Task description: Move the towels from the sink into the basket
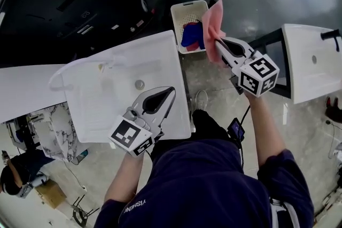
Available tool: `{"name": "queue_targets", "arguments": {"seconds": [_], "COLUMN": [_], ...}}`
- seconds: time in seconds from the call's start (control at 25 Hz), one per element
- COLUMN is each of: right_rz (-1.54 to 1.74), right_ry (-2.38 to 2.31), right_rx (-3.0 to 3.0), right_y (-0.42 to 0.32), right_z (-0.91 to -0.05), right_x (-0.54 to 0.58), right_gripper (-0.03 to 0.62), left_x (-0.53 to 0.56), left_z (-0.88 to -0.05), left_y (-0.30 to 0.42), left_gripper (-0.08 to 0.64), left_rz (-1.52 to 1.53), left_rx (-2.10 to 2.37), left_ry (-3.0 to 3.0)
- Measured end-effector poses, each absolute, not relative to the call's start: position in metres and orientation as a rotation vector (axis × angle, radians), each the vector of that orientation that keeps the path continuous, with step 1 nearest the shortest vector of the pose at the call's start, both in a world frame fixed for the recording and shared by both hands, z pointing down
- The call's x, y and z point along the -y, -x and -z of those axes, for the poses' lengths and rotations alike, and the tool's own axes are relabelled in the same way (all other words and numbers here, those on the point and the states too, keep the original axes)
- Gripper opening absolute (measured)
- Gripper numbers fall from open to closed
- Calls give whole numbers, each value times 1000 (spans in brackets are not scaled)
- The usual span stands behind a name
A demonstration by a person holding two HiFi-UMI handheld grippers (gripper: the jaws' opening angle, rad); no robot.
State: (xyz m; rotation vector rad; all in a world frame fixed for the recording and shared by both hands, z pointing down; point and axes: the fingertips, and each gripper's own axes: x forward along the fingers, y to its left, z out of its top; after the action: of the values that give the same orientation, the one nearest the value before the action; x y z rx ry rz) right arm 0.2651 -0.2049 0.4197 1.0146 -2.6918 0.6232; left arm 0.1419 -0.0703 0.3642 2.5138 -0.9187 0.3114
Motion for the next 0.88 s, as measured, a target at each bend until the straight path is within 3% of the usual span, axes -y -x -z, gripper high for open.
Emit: {"name": "queue_targets", "arguments": {"seconds": [0.88], "right_rz": [-716], "right_ry": [-972], "right_rx": [2486], "right_y": [-249], "right_z": [-577], "right_x": [351], "right_gripper": [17], "left_x": [109], "left_z": [-408], "left_y": [-104], "left_gripper": [3], "left_rz": [-384], "left_rx": [1125], "left_ry": [-2269]}}
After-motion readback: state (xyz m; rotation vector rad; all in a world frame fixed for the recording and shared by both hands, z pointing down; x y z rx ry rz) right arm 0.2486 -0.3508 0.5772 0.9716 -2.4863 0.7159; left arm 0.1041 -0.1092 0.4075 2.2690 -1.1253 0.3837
